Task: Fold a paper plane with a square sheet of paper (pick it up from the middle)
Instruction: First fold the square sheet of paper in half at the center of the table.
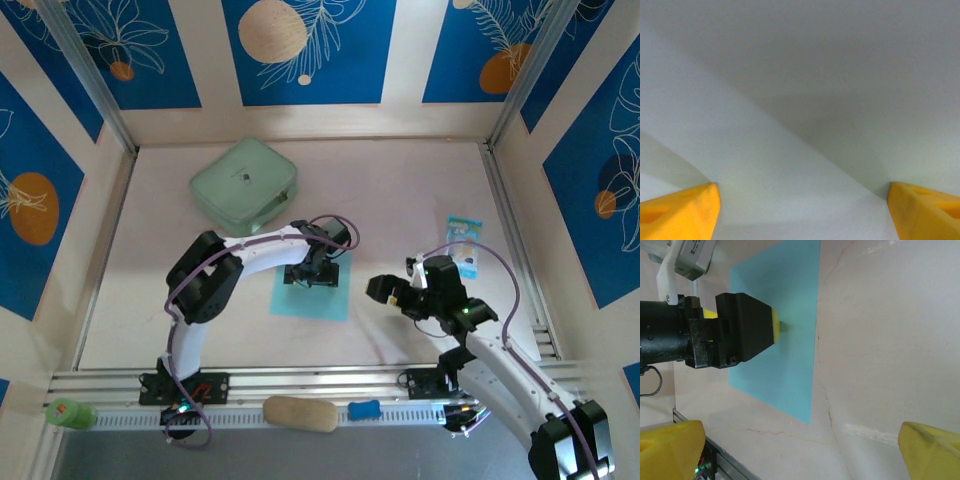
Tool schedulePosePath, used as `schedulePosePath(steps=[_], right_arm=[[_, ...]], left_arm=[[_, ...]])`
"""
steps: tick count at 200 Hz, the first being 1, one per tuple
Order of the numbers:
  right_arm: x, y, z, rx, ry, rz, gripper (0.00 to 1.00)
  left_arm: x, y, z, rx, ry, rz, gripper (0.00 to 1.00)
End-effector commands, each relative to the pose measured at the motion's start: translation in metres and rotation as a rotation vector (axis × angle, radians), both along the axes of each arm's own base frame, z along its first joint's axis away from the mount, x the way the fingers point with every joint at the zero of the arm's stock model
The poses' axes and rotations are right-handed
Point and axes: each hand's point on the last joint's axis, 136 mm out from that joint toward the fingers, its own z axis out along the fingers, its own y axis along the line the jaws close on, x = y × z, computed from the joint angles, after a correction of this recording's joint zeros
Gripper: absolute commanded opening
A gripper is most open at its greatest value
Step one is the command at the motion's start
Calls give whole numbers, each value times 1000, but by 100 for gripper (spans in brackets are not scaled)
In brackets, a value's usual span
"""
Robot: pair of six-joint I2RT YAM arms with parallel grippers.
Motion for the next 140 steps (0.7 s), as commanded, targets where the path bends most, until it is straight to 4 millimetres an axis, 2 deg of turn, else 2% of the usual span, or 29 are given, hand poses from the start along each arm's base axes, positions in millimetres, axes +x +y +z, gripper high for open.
schedulePosePath(steps=[1,73,140], right_arm=[[2,4,5,12,-16,32,99],[6,5,4,5,-6,32,99],[11,6,15,9,-20,19,99]], left_arm=[[-7,5,-21,16,61,25,86],[-26,13,-52,19,127,45,84],[-19,14,-41,28,87,24,81]])
